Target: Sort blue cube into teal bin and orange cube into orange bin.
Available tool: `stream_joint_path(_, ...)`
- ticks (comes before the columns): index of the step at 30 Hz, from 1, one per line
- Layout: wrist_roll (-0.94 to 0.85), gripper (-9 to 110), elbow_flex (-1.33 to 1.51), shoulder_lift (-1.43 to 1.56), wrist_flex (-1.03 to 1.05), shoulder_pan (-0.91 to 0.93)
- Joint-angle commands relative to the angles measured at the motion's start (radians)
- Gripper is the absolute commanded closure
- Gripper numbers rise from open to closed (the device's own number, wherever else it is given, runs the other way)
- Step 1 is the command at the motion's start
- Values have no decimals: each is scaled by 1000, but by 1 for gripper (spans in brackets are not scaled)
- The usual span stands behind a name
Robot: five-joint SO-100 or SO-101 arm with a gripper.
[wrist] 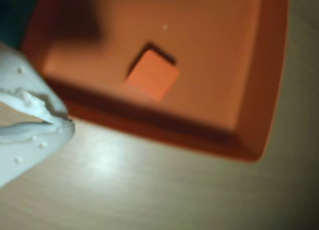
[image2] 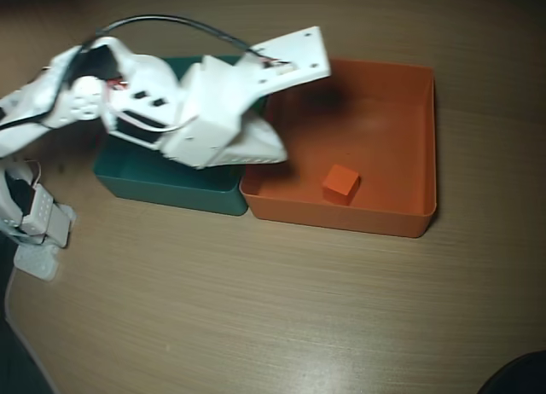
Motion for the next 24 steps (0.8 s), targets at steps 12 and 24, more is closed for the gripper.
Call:
stream_joint_path(12,-55,106,907,1006,-14,281)
stream_joint_path(24,-186,106,1732,1720,-14,354)
